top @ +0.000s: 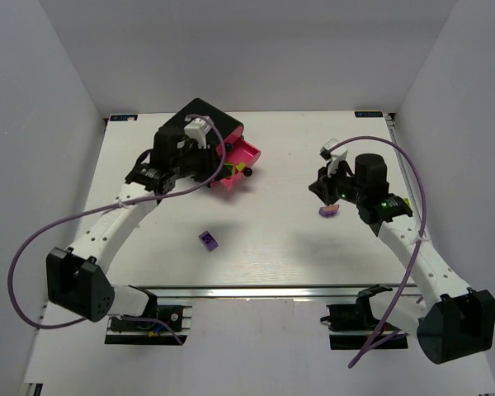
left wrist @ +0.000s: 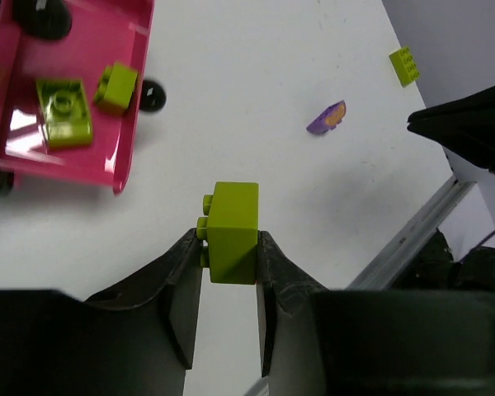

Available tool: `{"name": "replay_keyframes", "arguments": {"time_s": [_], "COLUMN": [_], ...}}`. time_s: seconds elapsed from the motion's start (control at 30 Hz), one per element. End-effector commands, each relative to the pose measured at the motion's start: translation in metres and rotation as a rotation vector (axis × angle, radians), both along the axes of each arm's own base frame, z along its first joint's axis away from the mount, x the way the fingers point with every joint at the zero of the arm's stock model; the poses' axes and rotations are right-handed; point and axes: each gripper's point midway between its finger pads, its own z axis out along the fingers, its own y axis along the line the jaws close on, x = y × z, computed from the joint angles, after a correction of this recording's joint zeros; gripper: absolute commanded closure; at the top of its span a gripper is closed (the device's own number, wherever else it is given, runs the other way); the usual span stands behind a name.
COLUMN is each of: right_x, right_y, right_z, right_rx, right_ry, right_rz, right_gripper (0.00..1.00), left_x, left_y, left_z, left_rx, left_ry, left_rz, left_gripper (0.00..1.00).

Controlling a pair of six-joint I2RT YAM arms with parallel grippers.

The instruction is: Sort the legos into containers by color

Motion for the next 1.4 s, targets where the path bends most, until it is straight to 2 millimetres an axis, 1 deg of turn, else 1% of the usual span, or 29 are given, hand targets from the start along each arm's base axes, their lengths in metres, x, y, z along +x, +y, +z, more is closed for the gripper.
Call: {"name": "replay_keyframes", "arguments": {"time_s": [0.0,0.03,0.13,0.17,0.2,0.23,0.27,0.33,0.37,0.43,0.47,0.53,0.57,0.63,0.67,0.7,0.77,0.8,0.87,0.9,0.93,0.97,1.03,1.07,1.13,1.2,1.27,1.37], "right_x": [0.009,0.01,0.012,0.012,0.012,0.012,0.013,0.013,0.013,0.014,0.014,0.013,0.014,0.013,0.013,0.012,0.012,0.012,0.012,0.012,0.011,0.012,0.011,0.012,0.012,0.011,0.011,0.012], "right_y": [-0.007,-0.009,-0.015,-0.015,-0.017,-0.018,-0.02,-0.022,-0.023,-0.025,-0.025,-0.025,-0.026,-0.027,-0.027,-0.028,-0.029,-0.03,-0.032,-0.033,-0.032,-0.033,-0.031,-0.033,-0.035,-0.036,-0.038,-0.043], "right_z": [0.02,0.02,0.02,0.021,0.019,0.018,0.018,0.017,0.017,0.015,0.015,0.015,0.014,0.015,0.013,0.014,0.012,0.014,0.013,0.013,0.014,0.014,0.014,0.014,0.016,0.017,0.018,0.018], "right_rx": [0.03,0.03,0.03,0.03,0.03,0.029,0.03,0.033,0.035,0.039,0.042,0.046,0.047,0.05,0.05,0.051,0.051,0.053,0.055,0.056,0.059,0.06,0.066,0.067,0.068,0.068,0.069,0.064], "right_ry": [-0.069,-0.07,-0.068,-0.069,-0.068,-0.063,-0.067,-0.063,-0.064,-0.056,-0.057,-0.055,-0.051,-0.052,-0.049,-0.05,-0.048,-0.054,-0.053,-0.051,-0.052,-0.051,-0.047,-0.045,-0.048,-0.052,-0.058,-0.06], "right_rz": [-0.045,-0.053,-0.073,-0.075,-0.081,-0.083,-0.089,-0.089,-0.092,-0.094,-0.092,-0.091,-0.092,-0.089,-0.091,-0.09,-0.091,-0.092,-0.095,-0.095,-0.093,-0.093,-0.088,-0.093,-0.097,-0.1,-0.104,-0.119], "right_gripper": [0.94,0.97,0.98,0.97,0.97,0.97,0.97,0.97,0.97,0.96,0.95,0.95,0.95,0.94,0.94,0.94,0.93,0.93,0.93,0.93,0.93,0.93,0.93,0.93,0.93,0.92,0.92,0.89], "left_x": [0.022,0.032,0.055,0.063,0.069,0.076,0.084,0.091,0.098,0.105,0.108,0.114,0.118,0.125,0.125,0.131,0.133,0.139,0.139,0.146,0.145,0.15,0.154,0.16,0.165,0.172,0.177,0.181], "left_y": [-0.012,-0.015,-0.019,-0.015,-0.016,-0.014,-0.012,-0.014,-0.015,-0.016,-0.023,-0.029,-0.036,-0.04,-0.047,-0.05,-0.059,-0.059,-0.065,-0.064,-0.069,-0.063,-0.075,-0.07,-0.08,-0.075,-0.075,-0.071], "left_z": [0.01,0.0,-0.017,-0.02,-0.021,-0.029,-0.024,-0.026,-0.027,-0.027,-0.027,-0.026,-0.025,-0.024,-0.024,-0.024,-0.024,-0.026,-0.026,-0.026,-0.024,-0.024,-0.019,-0.018,-0.02,-0.021,-0.027,-0.036], "left_rx": [0.116,0.16,0.265,0.289,0.318,0.364,0.378,0.424,0.437,0.465,0.468,0.48,0.481,0.486,0.489,0.499,0.525,0.547,0.576,0.607,0.62,0.654,0.693,0.724,0.771,0.827,0.861,0.913], "left_ry": [-0.105,-0.091,-0.096,-0.1,-0.123,-0.126,-0.147,-0.171,-0.175,-0.201,-0.211,-0.235,-0.245,-0.267,-0.275,-0.287,-0.306,-0.318,-0.342,-0.372,-0.392,-0.404,-0.456,-0.472,-0.5,-0.516,-0.512,-0.492], "left_rz": [0.017,0.027,0.094,0.126,0.152,0.187,0.214,0.237,0.248,0.263,0.252,0.244,0.234,0.227,0.211,0.208,0.204,0.201,0.211,0.208,0.202,0.235,0.23,0.261,0.255,0.279,0.281,0.294], "left_gripper": [1.0,1.0,1.0,1.0,1.0,1.0,1.0,1.0,1.0,1.0,1.0,1.0,1.0,1.0,1.0,1.0,1.0,1.0,1.0,1.0,1.0,1.0,1.0,1.0,1.0,1.0,1.0,1.0]}}
